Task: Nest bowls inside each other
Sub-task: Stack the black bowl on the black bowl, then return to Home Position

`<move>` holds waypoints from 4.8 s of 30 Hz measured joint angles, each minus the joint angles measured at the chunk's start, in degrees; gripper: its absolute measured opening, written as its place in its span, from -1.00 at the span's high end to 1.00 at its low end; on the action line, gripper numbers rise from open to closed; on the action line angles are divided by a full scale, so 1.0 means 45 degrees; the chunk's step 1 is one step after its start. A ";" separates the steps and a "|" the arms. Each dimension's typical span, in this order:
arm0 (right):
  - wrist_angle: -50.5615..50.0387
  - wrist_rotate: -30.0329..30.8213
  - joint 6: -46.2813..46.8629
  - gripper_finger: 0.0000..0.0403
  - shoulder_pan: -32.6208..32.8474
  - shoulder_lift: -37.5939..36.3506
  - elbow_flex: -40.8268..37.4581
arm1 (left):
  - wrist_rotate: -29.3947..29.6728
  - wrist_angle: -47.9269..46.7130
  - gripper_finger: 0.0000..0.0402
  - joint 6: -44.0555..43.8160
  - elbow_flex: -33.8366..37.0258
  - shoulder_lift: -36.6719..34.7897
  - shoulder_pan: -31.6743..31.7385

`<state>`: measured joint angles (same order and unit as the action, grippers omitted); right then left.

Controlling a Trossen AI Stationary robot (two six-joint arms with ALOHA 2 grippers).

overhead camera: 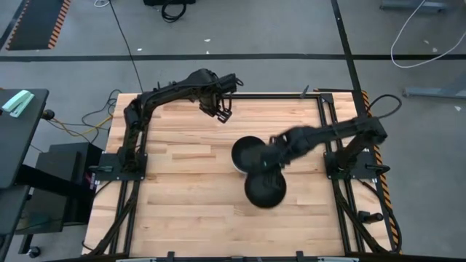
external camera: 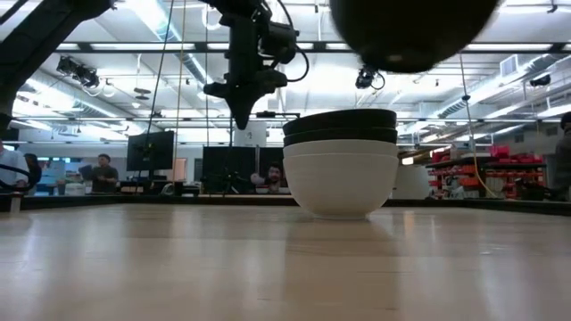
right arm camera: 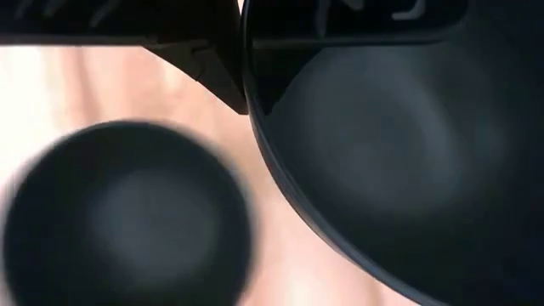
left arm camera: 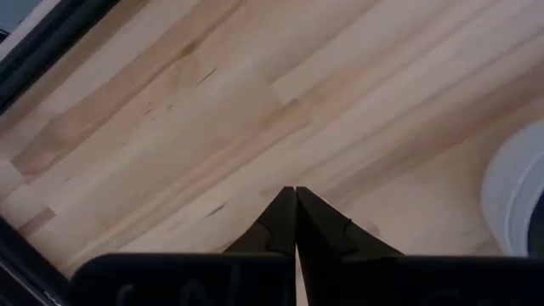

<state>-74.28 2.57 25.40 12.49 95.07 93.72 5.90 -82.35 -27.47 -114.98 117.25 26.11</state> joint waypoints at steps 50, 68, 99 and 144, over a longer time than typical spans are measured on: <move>0.0744 -0.1117 -0.4381 0.98 -0.5694 0.2307 0.0536 | -0.0916 0.2098 0.87 0.0838 0.2651 0.0015 0.0973; 0.0815 -0.1526 -0.5024 0.98 -0.5814 0.3061 0.0517 | -0.0935 0.2506 0.88 0.0478 0.2652 0.0015 0.0051; 0.0071 -0.1642 -0.4534 0.38 -0.5148 0.2613 0.0490 | -0.0959 0.2563 0.88 0.0138 0.2657 0.0010 -0.0386; 0.1565 -0.1919 -0.4933 0.99 -0.5012 0.2438 0.0493 | -0.0950 0.2788 0.84 -0.0498 0.2657 -0.0005 -0.0724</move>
<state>-67.24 -6.07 3.20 -10.07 106.04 95.94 1.63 -69.80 -29.71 -103.02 117.23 22.85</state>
